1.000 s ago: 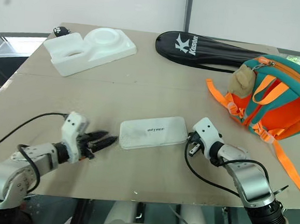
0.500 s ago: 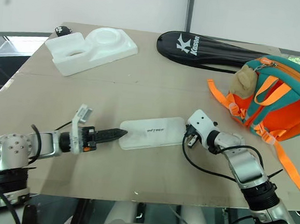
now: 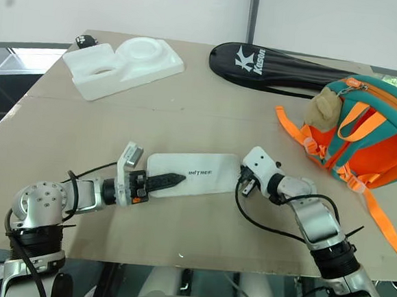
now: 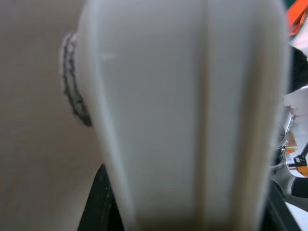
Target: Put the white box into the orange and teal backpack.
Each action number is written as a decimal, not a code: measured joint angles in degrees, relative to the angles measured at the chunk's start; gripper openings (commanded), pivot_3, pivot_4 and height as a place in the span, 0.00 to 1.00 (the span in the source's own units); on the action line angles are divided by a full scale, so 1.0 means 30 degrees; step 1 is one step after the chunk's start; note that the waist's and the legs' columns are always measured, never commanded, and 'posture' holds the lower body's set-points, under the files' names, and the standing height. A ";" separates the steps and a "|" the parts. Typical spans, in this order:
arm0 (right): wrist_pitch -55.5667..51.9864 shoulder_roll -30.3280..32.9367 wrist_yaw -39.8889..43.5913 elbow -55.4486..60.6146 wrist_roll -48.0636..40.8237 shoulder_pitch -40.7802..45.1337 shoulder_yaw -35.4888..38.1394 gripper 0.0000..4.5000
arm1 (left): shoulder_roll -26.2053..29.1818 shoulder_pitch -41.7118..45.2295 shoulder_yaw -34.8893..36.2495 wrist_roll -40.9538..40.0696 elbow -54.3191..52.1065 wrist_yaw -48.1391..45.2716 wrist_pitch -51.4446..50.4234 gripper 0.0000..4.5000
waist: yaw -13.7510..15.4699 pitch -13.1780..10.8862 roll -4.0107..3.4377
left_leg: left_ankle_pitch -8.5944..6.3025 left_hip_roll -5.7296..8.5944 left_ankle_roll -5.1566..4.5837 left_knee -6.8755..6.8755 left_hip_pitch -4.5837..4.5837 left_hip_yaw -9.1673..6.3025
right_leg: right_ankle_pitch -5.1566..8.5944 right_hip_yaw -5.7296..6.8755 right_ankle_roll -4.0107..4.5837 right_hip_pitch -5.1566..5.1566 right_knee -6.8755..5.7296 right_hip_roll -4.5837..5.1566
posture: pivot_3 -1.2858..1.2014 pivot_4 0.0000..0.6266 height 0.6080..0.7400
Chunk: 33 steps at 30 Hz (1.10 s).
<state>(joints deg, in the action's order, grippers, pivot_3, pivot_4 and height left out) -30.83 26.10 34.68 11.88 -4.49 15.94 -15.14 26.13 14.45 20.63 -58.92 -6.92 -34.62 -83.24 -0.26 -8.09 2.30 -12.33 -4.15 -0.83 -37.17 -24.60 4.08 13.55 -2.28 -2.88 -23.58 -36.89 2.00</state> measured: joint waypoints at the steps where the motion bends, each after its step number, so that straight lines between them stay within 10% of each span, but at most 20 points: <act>1: -0.0530 0.0027 -0.0047 0.0821 -0.0523 -0.0670 0.0869 0.00 | -0.0047 -0.0030 0.0038 -0.0090 -0.0046 0.0080 0.0037 0.24 | 0.0004 -0.0001 -0.0002 | 0.0000 0.0000 -0.0001 -0.0004 -0.0001 -0.0001 | 0.0000 -0.0001 0.0001 0.0000 0.0000 0.0000 | 0.52 0.24 1.00; 5: -0.3025 0.0135 0.0027 0.4394 -0.3782 -0.2648 0.5161 0.19 | -0.0425 -0.0002 0.0275 -0.0494 -0.0269 0.0581 0.0074 0.24 | 0.0065 -0.0008 -0.0012 | 0.0000 0.0001 0.0000 -0.0002 -0.0012 -0.0010 | 0.0001 0.0002 0.0000 -0.0003 -0.0003 0.0002 | 0.52 0.24 1.00; 13: -0.8385 0.1650 -0.0063 1.0837 -1.2513 -0.7997 1.6638 0.95 | -0.1117 0.1331 0.0345 -0.0509 -0.0043 0.1911 0.1293 0.24 | 0.0312 -0.0011 -0.0014 | -0.0002 -0.0006 0.0000 0.0018 -0.0019 -0.0025 | 0.0002 0.0009 0.0003 -0.0005 0.0016 -0.0015 | 0.52 0.24 1.00; 20: -1.0905 0.3235 -0.3562 1.0219 -1.5265 -0.7902 1.9745 0.96 | -0.1275 0.2645 -0.0738 0.0149 0.0562 0.2134 0.2149 0.24 | -0.0151 -0.0003 -0.0002 | -0.0003 0.0000 -0.0003 -0.0005 -0.0005 0.0003 | 0.0001 -0.0030 0.0003 -0.0003 0.0019 -0.0010 | 0.52 0.24 1.00; 29: -0.6939 0.2119 -0.6959 0.4129 -1.0315 -0.1085 1.3930 0.96 | -0.1580 0.3139 -0.1143 0.0493 0.0458 0.2693 0.2888 0.24 | -0.0165 -0.0015 -0.0021 | -0.0001 0.0005 -0.0004 0.0052 -0.0033 -0.0015 | -0.0041 -0.0031 -0.0076 -0.0032 0.0028 -0.0044 | 0.52 0.24 1.00; 33: -0.4546 0.1473 -0.7012 0.1829 -0.8956 0.1152 1.2607 0.56 | -0.1655 0.2670 -0.0961 0.0473 -0.0224 0.2945 0.3215 0.24 | -0.0120 -0.0027 -0.0040 | -0.0001 0.0007 -0.0003 0.0043 -0.0049 -0.0005 | -0.0044 -0.0034 -0.0083 -0.0035 0.0039 -0.0035 | 0.52 0.24 1.00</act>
<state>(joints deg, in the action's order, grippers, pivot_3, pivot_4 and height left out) -44.46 30.52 13.65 17.36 -31.36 19.40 22.68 21.16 22.46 17.75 -57.50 -7.60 -25.78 -73.59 -0.62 -8.17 2.18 -12.33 -4.13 -0.84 -37.04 -24.74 4.06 13.42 -2.38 -3.13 -23.68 -36.78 1.89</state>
